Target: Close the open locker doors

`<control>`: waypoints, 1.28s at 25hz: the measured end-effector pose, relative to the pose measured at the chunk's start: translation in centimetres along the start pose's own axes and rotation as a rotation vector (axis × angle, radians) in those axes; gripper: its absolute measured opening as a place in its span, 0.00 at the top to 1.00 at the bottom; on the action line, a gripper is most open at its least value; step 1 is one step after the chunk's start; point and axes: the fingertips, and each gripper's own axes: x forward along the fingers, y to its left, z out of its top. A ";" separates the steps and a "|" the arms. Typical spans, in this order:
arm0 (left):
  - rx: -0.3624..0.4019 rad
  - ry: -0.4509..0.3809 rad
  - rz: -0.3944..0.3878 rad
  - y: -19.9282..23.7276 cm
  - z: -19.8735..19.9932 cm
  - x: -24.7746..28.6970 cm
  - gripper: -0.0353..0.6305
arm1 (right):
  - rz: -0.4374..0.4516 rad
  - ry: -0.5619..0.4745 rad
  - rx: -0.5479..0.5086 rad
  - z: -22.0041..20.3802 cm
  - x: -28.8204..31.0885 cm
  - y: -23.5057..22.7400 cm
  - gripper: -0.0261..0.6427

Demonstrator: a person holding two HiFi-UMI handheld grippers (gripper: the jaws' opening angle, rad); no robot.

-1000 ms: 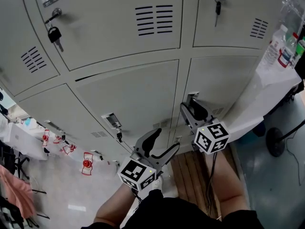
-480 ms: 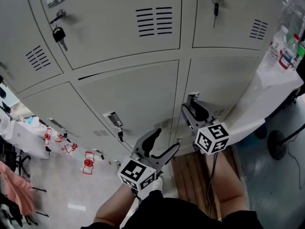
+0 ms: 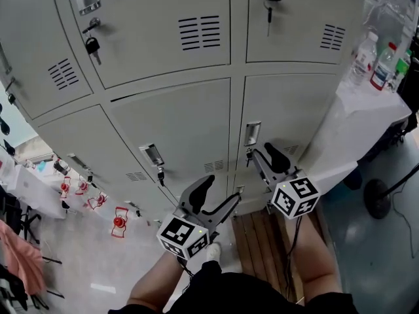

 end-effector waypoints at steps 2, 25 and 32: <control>-0.001 -0.009 0.013 -1.1 0.4 -0.6 0.45 | 0.005 -0.012 -0.007 0.7 -2.0 0.7 0.72; 0.033 -0.047 0.151 -4.4 1.7 -18.0 0.92 | 0.094 -0.078 0.047 -0.4 -12.1 15.6 0.95; 0.045 -0.035 0.223 -0.3 1.9 -31.9 0.92 | 0.150 -0.040 0.057 -3.0 -10.2 29.8 0.95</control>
